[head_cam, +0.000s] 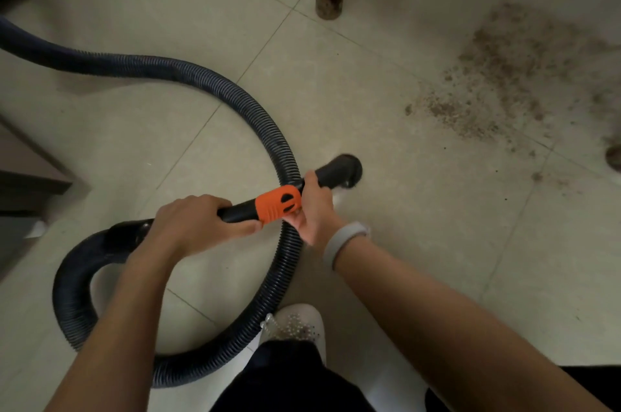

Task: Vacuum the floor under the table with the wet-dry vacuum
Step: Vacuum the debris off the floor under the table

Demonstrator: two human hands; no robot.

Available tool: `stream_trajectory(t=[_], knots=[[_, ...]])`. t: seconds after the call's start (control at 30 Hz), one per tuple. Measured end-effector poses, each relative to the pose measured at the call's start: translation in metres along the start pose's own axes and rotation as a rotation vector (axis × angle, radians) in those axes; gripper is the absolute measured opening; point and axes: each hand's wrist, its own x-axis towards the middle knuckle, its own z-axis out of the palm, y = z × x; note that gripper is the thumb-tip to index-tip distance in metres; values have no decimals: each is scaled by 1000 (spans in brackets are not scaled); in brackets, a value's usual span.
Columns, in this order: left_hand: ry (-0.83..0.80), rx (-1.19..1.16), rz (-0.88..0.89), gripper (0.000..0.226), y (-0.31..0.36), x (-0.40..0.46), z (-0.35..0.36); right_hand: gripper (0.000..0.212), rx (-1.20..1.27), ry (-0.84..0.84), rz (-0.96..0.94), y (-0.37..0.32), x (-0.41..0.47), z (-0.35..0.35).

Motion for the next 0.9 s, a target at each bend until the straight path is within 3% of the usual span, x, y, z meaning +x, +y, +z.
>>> stream_trajectory(t=[0.1,0.23,0.3,0.43,0.53,0.7,0.9], knots=[[129,-36,-30,48,13,8,3,24,-40,-96,-35,-27,11,12],[234,-84,-59,48,30,27,5,26,-209,-70,-163,-39,26,10],[250,-129,-67,51,32,42,5,26,-530,-15,-285,-38,31,-5],[309,-204,-82,52,39,74,-4,51,-1418,220,-546,-43,47,-60],[351,-226,-55,47,47,96,-12,62,-1752,252,-480,-49,52,-91],[291,-318,24,49,55,127,-29,86,-1945,148,-355,-50,57,-107],[158,-438,129,47,74,127,-34,88,-1915,86,-313,-59,61,-109]])
